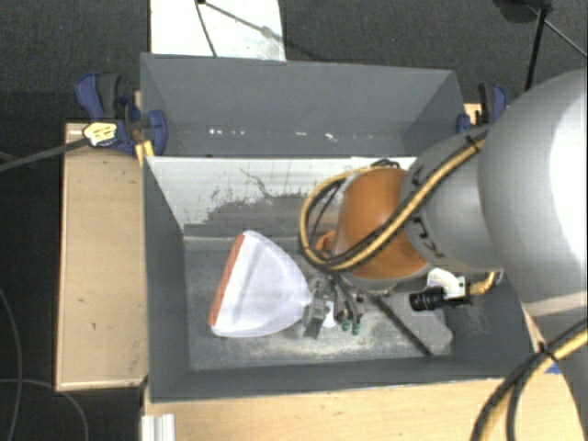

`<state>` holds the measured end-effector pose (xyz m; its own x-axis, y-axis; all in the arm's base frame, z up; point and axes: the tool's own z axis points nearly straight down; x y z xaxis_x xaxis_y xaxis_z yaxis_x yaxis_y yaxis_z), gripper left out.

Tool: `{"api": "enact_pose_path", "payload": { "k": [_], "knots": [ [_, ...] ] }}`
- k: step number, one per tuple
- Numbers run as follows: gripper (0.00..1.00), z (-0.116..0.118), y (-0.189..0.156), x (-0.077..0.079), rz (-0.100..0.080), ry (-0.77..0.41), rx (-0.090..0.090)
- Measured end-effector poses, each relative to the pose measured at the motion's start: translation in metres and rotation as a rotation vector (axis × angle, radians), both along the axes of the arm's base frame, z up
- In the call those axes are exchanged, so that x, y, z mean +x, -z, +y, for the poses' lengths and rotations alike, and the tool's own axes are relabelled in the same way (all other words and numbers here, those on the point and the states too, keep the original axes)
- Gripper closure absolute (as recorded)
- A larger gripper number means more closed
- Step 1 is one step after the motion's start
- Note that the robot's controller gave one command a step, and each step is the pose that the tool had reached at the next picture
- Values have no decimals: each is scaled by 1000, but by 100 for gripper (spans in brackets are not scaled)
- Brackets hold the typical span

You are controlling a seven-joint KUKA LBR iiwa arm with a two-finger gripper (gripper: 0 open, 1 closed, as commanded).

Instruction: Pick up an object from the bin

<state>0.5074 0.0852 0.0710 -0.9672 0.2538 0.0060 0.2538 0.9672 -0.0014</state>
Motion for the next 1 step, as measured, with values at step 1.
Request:
{"api": "enact_pose_path", "payload": {
  "k": [1],
  "knots": [
    [100,-45,-156,9,-9,15,0]
  ]
}}
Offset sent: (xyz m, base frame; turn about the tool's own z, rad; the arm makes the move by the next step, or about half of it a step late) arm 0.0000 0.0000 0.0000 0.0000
